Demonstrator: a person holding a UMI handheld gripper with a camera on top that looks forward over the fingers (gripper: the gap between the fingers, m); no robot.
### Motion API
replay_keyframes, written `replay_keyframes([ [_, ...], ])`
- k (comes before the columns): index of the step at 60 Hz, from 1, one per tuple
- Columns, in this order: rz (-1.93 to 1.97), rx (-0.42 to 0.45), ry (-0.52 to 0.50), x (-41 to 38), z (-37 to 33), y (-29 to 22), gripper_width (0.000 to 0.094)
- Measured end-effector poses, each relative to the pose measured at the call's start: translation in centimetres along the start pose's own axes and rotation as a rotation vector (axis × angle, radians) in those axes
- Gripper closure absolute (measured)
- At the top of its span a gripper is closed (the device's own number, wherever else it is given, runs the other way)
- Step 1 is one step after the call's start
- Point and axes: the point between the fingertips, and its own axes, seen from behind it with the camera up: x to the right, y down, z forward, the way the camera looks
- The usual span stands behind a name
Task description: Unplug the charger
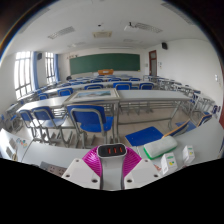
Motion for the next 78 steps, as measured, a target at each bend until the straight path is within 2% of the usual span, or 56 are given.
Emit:
replay_keyframes([
  [1, 0.002, -0.033, -0.003, 0.2, -0.6, -0.3, 0.0710],
  [7, 0.003, -0.204, -0.016, 0.9, 0.7, 7.2, 0.0626],
  [8, 0.003, -0.216, -0.024, 1.0, 0.8, 9.2, 0.0612],
  [15, -0.009, -0.245, -0.030, 1.1, 1.6, 9.9, 0.0487],
  [22, -0.065, -0.194, -0.015, 1.4, -0.2, 8.8, 0.0136],
  [24, -0.074, -0.182, -0.013, 1.5, -0.9, 8.2, 0.0067],
  [37, -0.122, -0.109, 0.013, 0.8, -8.4, 6.0, 0.0079],
  [58, -0.152, -0.030, 0.078, -1.7, -26.0, 5.9, 0.0085],
  [78, -0.140, 0.001, 0.113, -1.7, -33.5, 6.3, 0.0084],
])
